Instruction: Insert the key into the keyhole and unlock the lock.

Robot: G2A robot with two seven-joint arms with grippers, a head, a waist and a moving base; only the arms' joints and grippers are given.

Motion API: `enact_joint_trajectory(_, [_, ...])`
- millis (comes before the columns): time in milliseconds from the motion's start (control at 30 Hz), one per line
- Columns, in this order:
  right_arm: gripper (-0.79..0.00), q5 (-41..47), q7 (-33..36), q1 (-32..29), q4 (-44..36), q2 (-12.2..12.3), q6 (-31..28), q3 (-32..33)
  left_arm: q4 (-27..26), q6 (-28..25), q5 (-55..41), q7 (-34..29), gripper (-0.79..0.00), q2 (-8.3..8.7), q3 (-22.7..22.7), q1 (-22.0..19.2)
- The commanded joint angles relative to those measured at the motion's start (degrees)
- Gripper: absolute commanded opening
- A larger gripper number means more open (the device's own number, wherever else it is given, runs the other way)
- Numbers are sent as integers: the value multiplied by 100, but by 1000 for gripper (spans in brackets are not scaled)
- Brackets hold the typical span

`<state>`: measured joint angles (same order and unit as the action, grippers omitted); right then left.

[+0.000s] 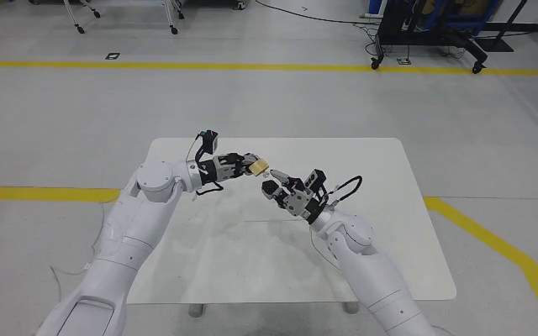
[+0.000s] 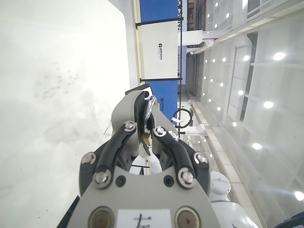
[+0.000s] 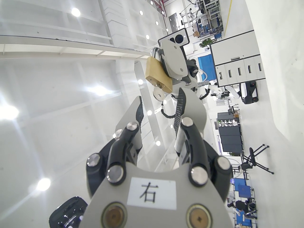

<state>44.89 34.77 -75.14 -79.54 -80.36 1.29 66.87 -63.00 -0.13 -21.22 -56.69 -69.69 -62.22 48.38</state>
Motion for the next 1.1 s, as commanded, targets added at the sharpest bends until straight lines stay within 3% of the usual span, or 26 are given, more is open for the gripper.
enact_joint_trajectory(0, [-523,12,-42,19,14,-2,20,-5,-6,7,11,-2,-785,3,-2,0])
enact_joint_trajectory(167, [-610,12,-107,68,58,-11,37,-58,-27,19,33,-11,-785,5,8,-2])
enact_joint_trajectory(433, [-619,31,-175,153,128,-24,65,-119,-63,1,57,-15,-785,11,8,10])
enact_joint_trajectory(667, [-785,84,-158,205,193,-36,59,-165,-107,-27,104,11,-785,23,-3,41])
enact_joint_trajectory(900, [-785,311,-80,224,284,-47,100,-161,-155,-49,201,62,-785,24,32,53])
enact_joint_trajectory(1067, [-785,880,409,308,501,-54,476,-117,-272,-258,490,199,-785,36,76,102])
